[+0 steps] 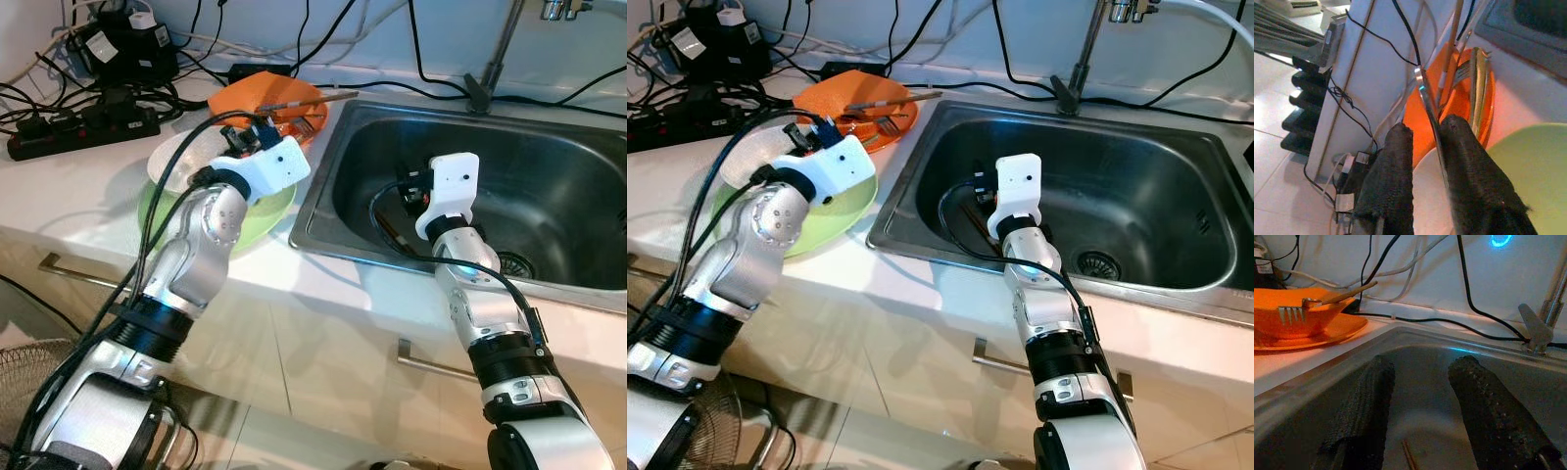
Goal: Kitchen organization
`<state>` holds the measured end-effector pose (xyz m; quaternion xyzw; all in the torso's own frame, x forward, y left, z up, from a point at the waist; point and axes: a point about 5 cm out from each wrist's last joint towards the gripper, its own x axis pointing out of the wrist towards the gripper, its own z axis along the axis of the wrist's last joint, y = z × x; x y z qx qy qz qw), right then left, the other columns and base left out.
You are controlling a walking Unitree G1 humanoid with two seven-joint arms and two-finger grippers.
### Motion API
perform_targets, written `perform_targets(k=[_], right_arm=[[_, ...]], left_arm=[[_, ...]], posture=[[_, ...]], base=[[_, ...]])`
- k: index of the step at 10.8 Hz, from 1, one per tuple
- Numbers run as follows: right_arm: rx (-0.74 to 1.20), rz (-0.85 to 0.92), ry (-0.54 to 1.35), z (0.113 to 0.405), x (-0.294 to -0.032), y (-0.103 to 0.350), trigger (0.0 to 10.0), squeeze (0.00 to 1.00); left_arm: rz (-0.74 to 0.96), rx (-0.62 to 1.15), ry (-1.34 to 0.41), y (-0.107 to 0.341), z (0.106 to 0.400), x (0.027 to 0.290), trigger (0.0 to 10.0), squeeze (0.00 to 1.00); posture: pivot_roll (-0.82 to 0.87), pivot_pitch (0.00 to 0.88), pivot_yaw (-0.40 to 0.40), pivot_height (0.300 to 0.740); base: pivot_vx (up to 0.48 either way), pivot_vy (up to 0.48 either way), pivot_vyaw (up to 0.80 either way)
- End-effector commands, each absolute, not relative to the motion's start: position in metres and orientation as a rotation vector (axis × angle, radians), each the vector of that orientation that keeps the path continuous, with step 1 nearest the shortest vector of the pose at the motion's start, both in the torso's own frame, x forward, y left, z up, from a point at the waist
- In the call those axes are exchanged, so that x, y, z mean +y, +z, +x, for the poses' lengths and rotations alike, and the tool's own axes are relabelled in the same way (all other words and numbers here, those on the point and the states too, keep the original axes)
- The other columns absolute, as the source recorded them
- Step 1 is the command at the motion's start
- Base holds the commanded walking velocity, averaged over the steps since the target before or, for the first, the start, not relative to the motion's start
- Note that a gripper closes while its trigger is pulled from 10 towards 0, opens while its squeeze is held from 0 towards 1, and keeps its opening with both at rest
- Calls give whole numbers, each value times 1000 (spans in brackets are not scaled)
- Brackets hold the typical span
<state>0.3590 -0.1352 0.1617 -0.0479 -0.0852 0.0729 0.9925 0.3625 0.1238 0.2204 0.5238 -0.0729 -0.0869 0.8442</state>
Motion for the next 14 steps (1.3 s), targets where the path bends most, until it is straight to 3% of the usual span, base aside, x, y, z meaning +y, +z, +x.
perform_targets(k=[1,8,11,12,13,14], right_arm=[[-185,-99,142,361,-135,166,10000,0],[-188,-101,159,361,-130,165,10000,0],[-191,-99,165,362,-129,167,10000,0],[-188,-102,165,362,-129,166,10000,0],[-186,-102,163,362,-130,166,10000,0],[-186,-103,162,362,-130,166,10000,0]], left_arm=[[1093,-180,-162,229,365,124,0,0],[1141,-189,-170,227,367,124,0,0],[1173,-321,-114,248,366,119,0,0],[1092,-363,-103,256,364,116,7059,0],[1042,-361,-112,257,363,114,10000,0],[1017,-351,-120,256,364,113,10000,0]], posture=[[56,15,19,740],[53,0,22,740],[56,0,17,740],[58,0,16,740],[58,0,16,740],[56,0,17,740]], base=[[0,0,0],[0,0,0],[0,0,0],[0,0,0],[0,0,0],[0,0,0]])
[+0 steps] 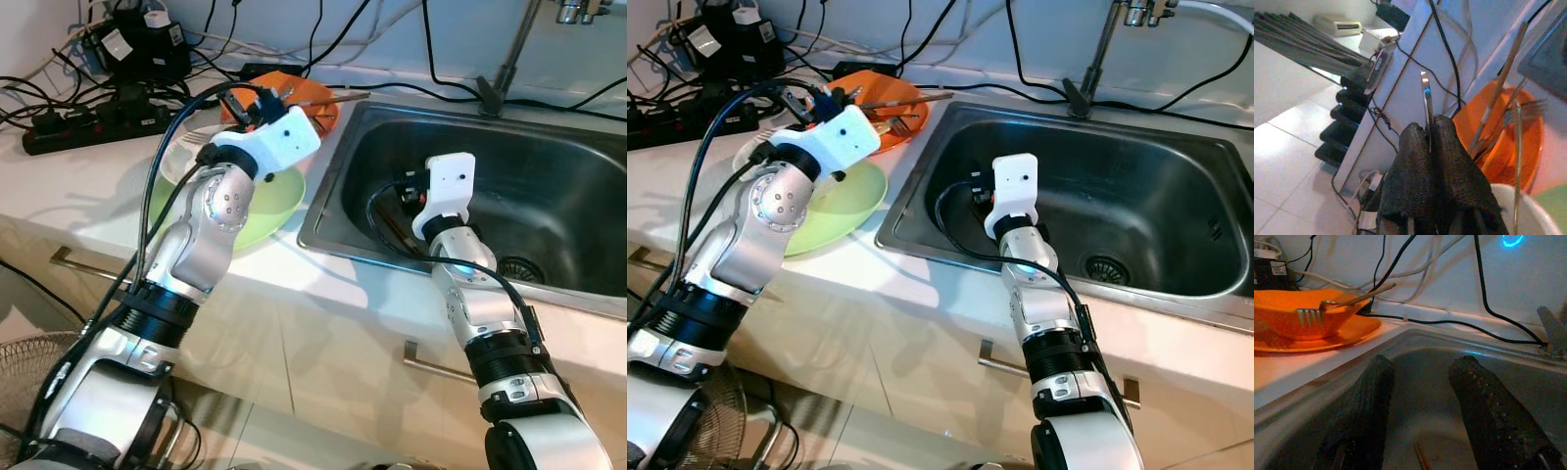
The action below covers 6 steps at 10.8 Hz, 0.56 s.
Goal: Kitchen organization
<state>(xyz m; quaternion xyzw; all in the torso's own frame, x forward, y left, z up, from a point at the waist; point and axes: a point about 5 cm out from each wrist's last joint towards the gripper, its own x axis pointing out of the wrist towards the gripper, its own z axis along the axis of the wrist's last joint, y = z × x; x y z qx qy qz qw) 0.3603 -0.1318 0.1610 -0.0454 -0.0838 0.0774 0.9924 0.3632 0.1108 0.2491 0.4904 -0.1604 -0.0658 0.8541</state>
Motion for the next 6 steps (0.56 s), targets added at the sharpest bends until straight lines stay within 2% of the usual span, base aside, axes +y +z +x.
perform_targets(k=[1,3,5,6], right_arm=[[-186,-103,161,363,-131,167,10000,0],[-189,-102,160,363,-131,167,10000,0],[-199,-103,160,363,-132,170,10000,0],[-205,-102,163,363,-131,171,10000,0]], left_arm=[[1009,-349,-122,255,364,114,10000,0],[972,-401,-112,262,362,112,10000,0],[636,-647,-188,300,345,93,10000,0],[483,-714,-293,312,334,81,10000,0]], posture=[[56,0,17,740],[58,1,15,740],[61,4,13,740],[59,5,14,740]], base=[[0,0,0],[0,0,0],[0,0,0],[0,0,0]])
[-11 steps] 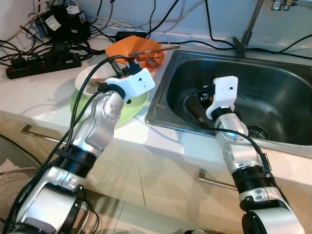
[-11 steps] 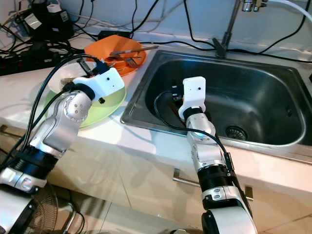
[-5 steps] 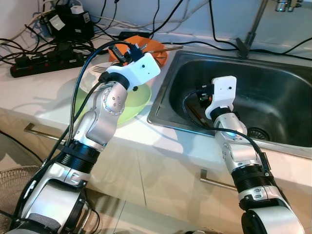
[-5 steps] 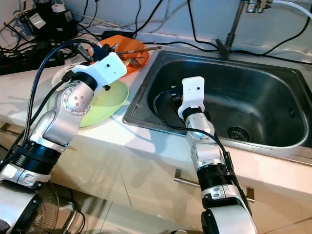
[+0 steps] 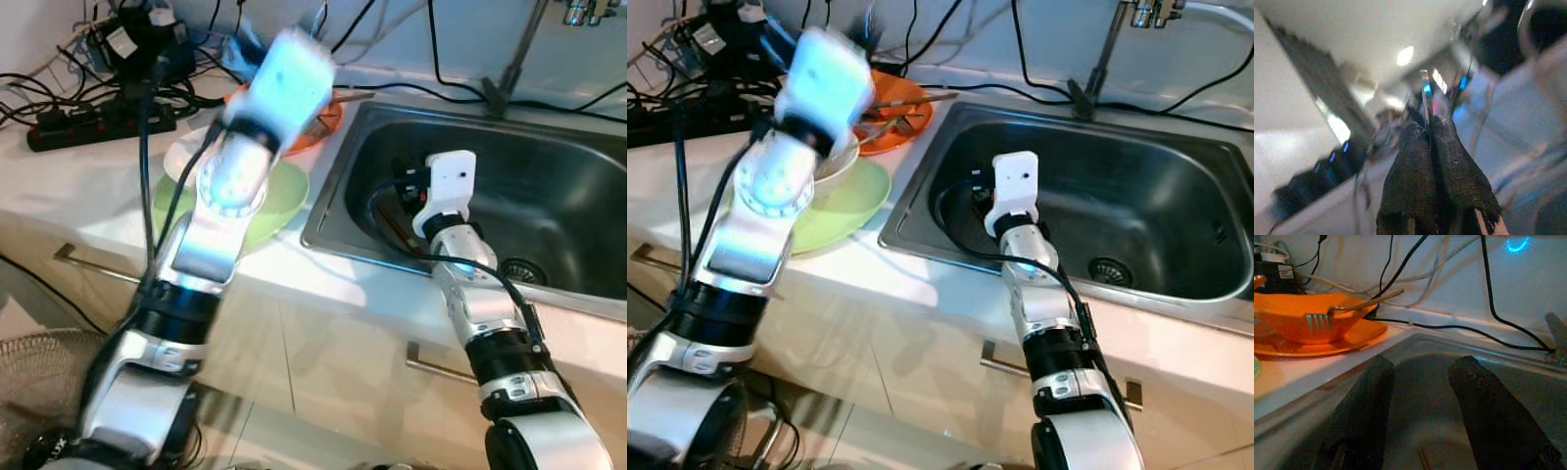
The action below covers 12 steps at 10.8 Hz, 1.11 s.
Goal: Kitchen organization
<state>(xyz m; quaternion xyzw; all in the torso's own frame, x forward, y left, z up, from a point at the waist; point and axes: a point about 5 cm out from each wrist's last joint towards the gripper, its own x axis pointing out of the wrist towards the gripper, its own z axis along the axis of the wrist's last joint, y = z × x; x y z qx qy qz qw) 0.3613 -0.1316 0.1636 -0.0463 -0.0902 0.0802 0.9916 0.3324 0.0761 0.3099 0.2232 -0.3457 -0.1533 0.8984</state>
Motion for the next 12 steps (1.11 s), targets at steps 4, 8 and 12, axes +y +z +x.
perform_targets(k=[4,8,12], right_arm=[[-235,-111,165,361,-136,177,10000,0],[-340,-95,389,348,-129,202,10000,1000],[-329,-123,707,321,-115,195,10000,0]], left_arm=[[-9,-698,-634,318,317,59,10000,0],[-46,-645,-778,308,312,48,10000,0],[-39,-610,-780,303,314,53,10000,0]], posture=[[49,8,17,740],[35,1,16,740],[33,0,14,740]], base=[[0,0,0],[0,0,0],[0,0,0]])
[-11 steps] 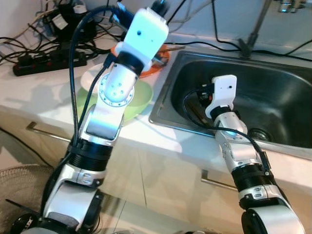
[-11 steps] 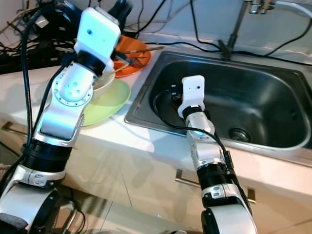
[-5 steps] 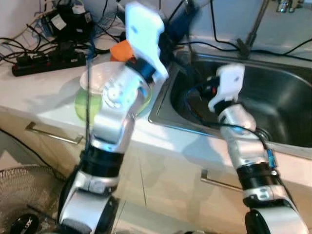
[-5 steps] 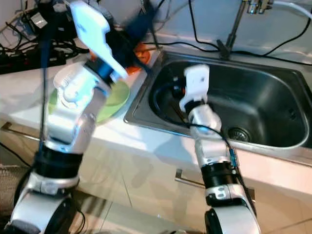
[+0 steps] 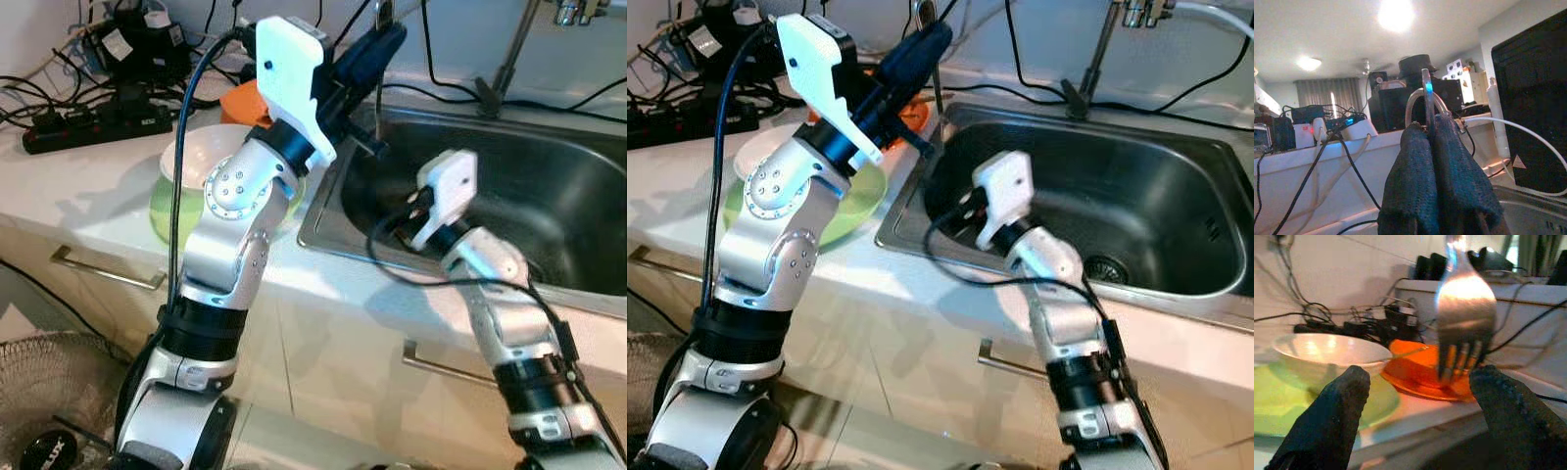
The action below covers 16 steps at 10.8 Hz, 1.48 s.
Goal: Kitchen organization
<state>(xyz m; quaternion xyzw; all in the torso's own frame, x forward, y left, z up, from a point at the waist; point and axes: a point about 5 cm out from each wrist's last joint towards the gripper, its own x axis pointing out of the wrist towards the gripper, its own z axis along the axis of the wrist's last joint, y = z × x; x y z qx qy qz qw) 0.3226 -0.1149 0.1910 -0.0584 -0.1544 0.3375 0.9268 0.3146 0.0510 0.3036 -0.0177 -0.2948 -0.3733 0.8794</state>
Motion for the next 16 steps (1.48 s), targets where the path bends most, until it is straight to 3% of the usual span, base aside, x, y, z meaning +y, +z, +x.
perform_targets(k=[1,7,14,15,16], right_arm=[[-328,-120,714,320,-115,195,10000,0],[-336,-137,481,338,-131,204,10000,0],[-403,-55,656,323,-107,218,10000,0],[-395,-51,658,323,-107,216,8039,0],[-380,-57,662,323,-106,212,0,0]], left_arm=[[-41,-599,-781,302,315,54,10000,0],[-24,-508,-824,288,317,50,10000,0],[-44,-434,-859,272,319,43,10000,0],[-46,-431,-863,271,319,42,10000,0],[-49,-426,-865,270,320,42,10000,0]], posture=[[33,0,13,740],[33,14,24,740],[30,26,31,740],[31,26,31,740],[33,26,30,740]], base=[[0,0,0],[0,0,0],[0,0,0],[0,0,0],[0,0,0]])
